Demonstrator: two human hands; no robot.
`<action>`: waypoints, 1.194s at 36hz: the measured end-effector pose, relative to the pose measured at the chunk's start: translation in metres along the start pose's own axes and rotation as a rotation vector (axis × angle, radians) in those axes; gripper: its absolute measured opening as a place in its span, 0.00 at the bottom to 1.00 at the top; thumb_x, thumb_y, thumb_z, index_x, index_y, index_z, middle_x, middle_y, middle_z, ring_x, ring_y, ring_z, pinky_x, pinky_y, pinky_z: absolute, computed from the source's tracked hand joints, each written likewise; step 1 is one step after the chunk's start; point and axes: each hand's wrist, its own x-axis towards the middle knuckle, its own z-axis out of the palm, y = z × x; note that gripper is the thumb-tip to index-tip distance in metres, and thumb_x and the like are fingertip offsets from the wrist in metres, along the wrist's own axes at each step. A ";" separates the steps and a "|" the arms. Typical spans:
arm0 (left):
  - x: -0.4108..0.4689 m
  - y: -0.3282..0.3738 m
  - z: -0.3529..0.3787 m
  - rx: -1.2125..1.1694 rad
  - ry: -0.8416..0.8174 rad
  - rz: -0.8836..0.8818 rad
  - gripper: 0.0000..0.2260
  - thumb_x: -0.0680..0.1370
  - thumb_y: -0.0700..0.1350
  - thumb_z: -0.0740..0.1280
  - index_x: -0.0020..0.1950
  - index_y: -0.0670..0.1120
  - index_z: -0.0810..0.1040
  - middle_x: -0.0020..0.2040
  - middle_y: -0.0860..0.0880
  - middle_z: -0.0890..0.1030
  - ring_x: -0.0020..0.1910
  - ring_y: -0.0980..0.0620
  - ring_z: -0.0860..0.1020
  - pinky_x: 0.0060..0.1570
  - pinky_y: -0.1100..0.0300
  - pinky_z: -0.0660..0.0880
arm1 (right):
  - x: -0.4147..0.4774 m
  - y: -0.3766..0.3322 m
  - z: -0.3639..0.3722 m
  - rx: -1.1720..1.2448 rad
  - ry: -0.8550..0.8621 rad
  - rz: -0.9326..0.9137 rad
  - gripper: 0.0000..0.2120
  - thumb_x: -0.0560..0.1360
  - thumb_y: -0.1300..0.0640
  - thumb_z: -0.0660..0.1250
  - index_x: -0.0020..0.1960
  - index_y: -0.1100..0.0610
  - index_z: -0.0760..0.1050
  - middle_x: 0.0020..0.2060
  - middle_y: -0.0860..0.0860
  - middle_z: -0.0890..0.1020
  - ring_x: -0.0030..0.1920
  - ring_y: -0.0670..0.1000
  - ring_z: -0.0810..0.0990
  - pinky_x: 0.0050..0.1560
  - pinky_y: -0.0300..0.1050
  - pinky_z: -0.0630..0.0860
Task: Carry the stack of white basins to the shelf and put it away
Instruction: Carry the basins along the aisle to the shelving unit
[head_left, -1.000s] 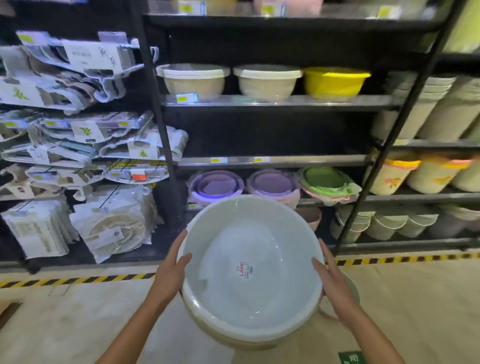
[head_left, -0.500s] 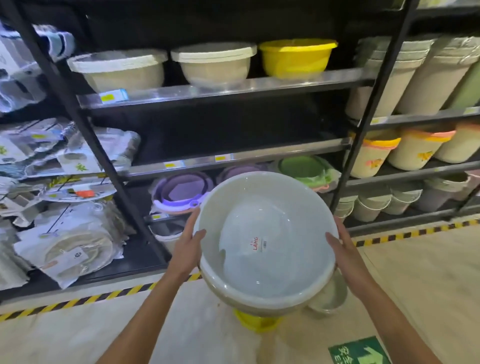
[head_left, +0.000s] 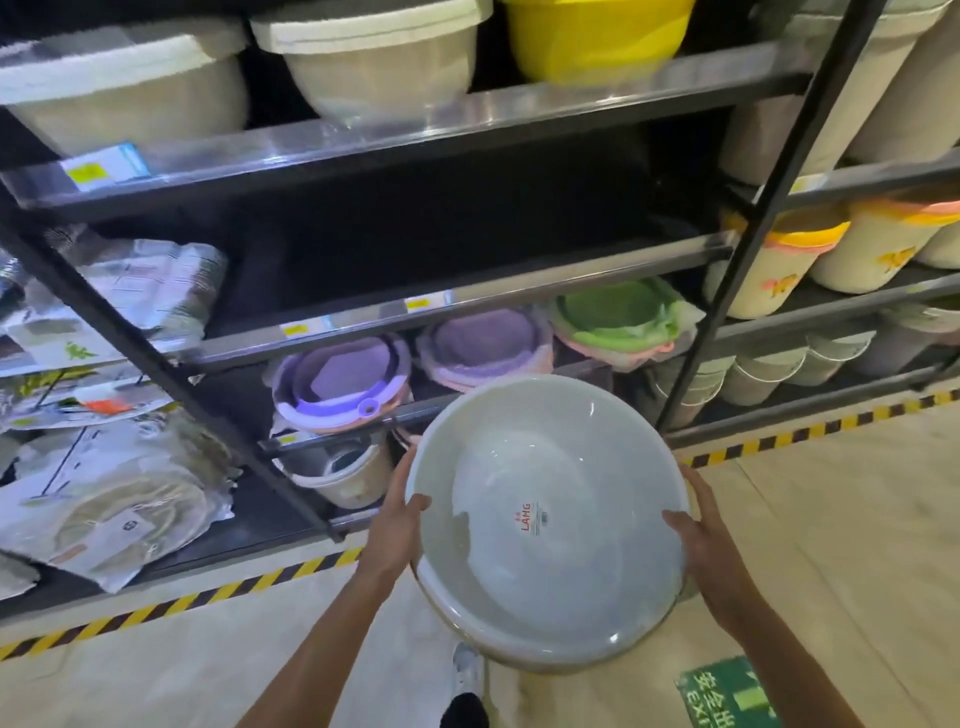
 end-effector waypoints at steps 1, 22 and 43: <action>0.011 -0.003 0.000 0.020 -0.009 0.003 0.30 0.69 0.51 0.64 0.69 0.74 0.65 0.63 0.72 0.72 0.63 0.58 0.76 0.59 0.55 0.76 | 0.009 0.009 0.004 0.023 0.001 -0.011 0.30 0.68 0.42 0.68 0.68 0.25 0.67 0.61 0.47 0.82 0.59 0.60 0.82 0.57 0.68 0.80; 0.249 -0.134 0.037 0.358 -0.274 -0.145 0.35 0.79 0.39 0.64 0.71 0.76 0.57 0.59 0.73 0.73 0.50 0.68 0.78 0.48 0.67 0.76 | 0.133 0.149 0.096 0.133 0.099 0.392 0.38 0.78 0.67 0.68 0.69 0.25 0.66 0.67 0.58 0.79 0.59 0.64 0.83 0.47 0.58 0.84; 0.392 -0.477 0.130 0.276 -0.245 -0.396 0.30 0.71 0.49 0.67 0.69 0.72 0.64 0.60 0.71 0.76 0.62 0.54 0.76 0.56 0.46 0.78 | 0.256 0.467 0.189 0.147 0.105 0.544 0.39 0.68 0.59 0.68 0.75 0.37 0.63 0.67 0.55 0.76 0.63 0.62 0.78 0.53 0.64 0.83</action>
